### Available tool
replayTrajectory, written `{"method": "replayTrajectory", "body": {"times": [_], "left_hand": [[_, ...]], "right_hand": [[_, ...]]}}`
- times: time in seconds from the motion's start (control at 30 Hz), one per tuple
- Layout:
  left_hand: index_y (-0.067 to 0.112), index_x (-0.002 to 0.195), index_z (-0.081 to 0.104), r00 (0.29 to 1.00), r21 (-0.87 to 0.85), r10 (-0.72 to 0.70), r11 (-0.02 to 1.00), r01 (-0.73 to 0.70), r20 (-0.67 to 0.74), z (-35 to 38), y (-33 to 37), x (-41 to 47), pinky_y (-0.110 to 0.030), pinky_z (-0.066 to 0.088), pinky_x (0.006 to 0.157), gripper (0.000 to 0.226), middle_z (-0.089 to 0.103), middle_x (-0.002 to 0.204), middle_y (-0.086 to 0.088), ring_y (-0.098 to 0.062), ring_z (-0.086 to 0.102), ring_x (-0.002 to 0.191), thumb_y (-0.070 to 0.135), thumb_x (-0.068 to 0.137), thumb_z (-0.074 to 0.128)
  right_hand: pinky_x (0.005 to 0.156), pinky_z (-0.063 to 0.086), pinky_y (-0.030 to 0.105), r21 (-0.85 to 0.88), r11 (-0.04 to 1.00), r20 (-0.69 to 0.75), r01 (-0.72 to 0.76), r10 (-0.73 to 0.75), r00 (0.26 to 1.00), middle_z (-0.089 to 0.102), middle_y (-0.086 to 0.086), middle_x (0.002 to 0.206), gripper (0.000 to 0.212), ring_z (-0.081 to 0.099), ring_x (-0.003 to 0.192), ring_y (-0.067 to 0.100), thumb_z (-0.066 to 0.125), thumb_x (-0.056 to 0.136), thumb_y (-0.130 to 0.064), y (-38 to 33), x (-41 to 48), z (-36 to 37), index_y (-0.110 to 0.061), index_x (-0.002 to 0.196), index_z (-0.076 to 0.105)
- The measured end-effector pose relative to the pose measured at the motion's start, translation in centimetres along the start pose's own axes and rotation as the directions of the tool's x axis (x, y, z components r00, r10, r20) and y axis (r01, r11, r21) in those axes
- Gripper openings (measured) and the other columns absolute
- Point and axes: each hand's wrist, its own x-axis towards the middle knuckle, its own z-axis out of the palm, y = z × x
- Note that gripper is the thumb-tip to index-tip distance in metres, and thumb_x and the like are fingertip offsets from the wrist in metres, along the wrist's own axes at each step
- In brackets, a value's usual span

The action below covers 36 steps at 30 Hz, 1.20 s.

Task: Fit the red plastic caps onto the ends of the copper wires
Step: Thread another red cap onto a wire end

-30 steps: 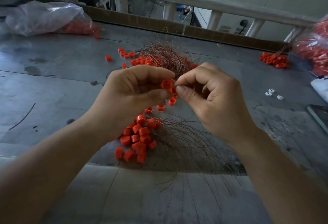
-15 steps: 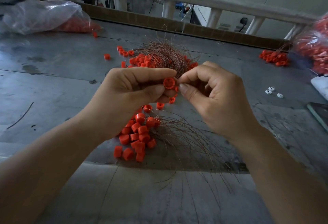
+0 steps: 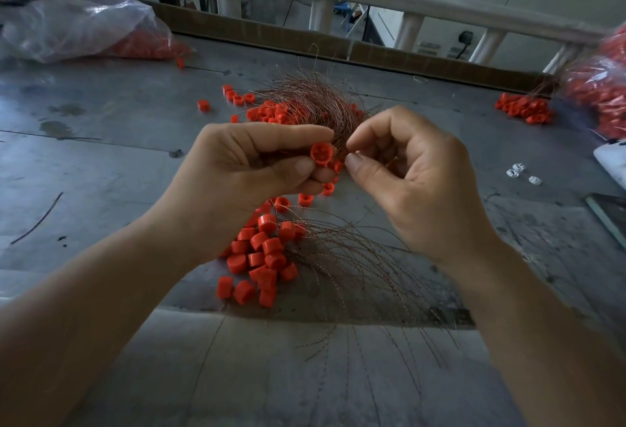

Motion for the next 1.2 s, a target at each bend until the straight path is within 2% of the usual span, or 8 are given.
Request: {"method": "replayTrajectory", "body": {"times": [0.23,0.33,0.5,0.57,0.67,0.8,1.03,1.2], "left_hand": [[0.018,0.090,0.074,0.999,-0.110,0.011,0.994,-0.006,0.044,0.0,0.2,-0.1,-0.017,0.053,0.066,0.030,0.073,0.080,-0.002,-0.012,0.070,0.075,0.008,0.062,0.074],[0.018,0.088,0.075,0.998,-0.134,0.004,0.991,0.005,0.061,0.1,0.1,-0.2,-0.017,0.053,0.065,0.027,0.073,0.081,-0.002,-0.012,0.069,0.075,0.015,0.063,0.067],[0.022,0.086,0.075,0.997,-0.104,-0.016,0.994,0.023,0.069,0.4,-0.1,-0.3,-0.016,0.053,0.064,0.026,0.073,0.081,0.001,-0.010,0.069,0.073,0.018,0.062,0.068],[0.021,0.086,0.075,0.999,-0.110,-0.023,0.994,0.028,0.048,0.3,-0.1,-0.2,-0.016,0.053,0.064,0.023,0.073,0.079,0.000,-0.010,0.069,0.073,0.013,0.065,0.075],[0.015,0.083,0.075,0.999,-0.179,-0.049,0.983,0.048,0.000,0.1,-0.1,0.0,-0.016,0.053,0.064,0.024,0.072,0.078,-0.003,-0.012,0.069,0.072,0.012,0.061,0.067],[0.011,0.080,0.073,0.996,-0.220,-0.083,0.973,0.074,-0.031,0.4,0.1,-0.1,-0.016,0.053,0.062,0.023,0.072,0.076,-0.005,-0.012,0.069,0.070,0.011,0.058,0.067],[0.013,0.078,0.074,0.994,-0.236,-0.102,0.967,0.091,-0.032,0.4,0.4,0.0,-0.017,0.053,0.062,0.020,0.070,0.072,-0.003,-0.013,0.069,0.069,0.007,0.060,0.068],[0.017,0.080,0.075,0.994,-0.167,-0.105,0.981,0.097,-0.039,0.4,0.3,-0.1,-0.014,0.051,0.063,0.028,0.071,0.070,0.000,-0.009,0.068,0.069,0.006,0.056,0.071]], "right_hand": [[0.052,0.043,0.012,0.260,0.953,0.039,-0.157,0.152,0.988,0.058,-0.009,0.059,0.027,0.053,0.055,0.000,0.069,0.075,0.001,-0.1,0.2,-0.1,-0.020,0.077,0.053],[0.046,0.038,0.009,0.359,0.895,0.130,-0.265,0.233,0.964,0.058,-0.007,0.056,0.030,0.053,0.050,0.000,0.071,0.072,0.003,-0.1,0.2,0.2,-0.019,0.076,0.051],[0.042,0.036,0.006,0.391,0.855,0.207,-0.342,0.280,0.937,0.057,-0.004,0.057,0.032,0.052,0.047,-0.002,0.069,0.068,0.010,-0.1,0.1,1.0,-0.014,0.076,0.049],[0.044,0.037,0.007,0.381,0.864,0.185,-0.330,0.279,0.942,0.057,-0.007,0.055,0.030,0.052,0.047,-0.002,0.070,0.069,0.006,0.2,0.1,0.8,-0.015,0.075,0.050],[0.048,0.038,0.007,0.309,0.914,0.141,-0.263,0.229,0.963,0.058,-0.010,0.057,0.024,0.052,0.051,-0.003,0.070,0.074,0.001,0.3,0.3,0.3,-0.019,0.075,0.056],[0.057,0.044,0.009,0.256,0.948,0.095,-0.187,0.168,0.981,0.062,-0.011,0.062,0.015,0.057,0.059,-0.002,0.066,0.078,-0.001,0.3,0.2,-0.1,-0.016,0.076,0.064],[0.058,0.042,0.008,0.222,0.962,0.027,-0.161,0.159,0.987,0.061,-0.017,0.061,0.017,0.056,0.059,-0.004,0.067,0.079,-0.005,0.5,0.2,-0.4,-0.020,0.073,0.063],[0.058,0.043,0.009,0.191,0.970,0.013,-0.149,0.149,0.989,0.061,-0.017,0.060,0.017,0.055,0.058,-0.004,0.069,0.078,-0.009,0.4,0.2,-0.3,-0.023,0.070,0.062]]}}
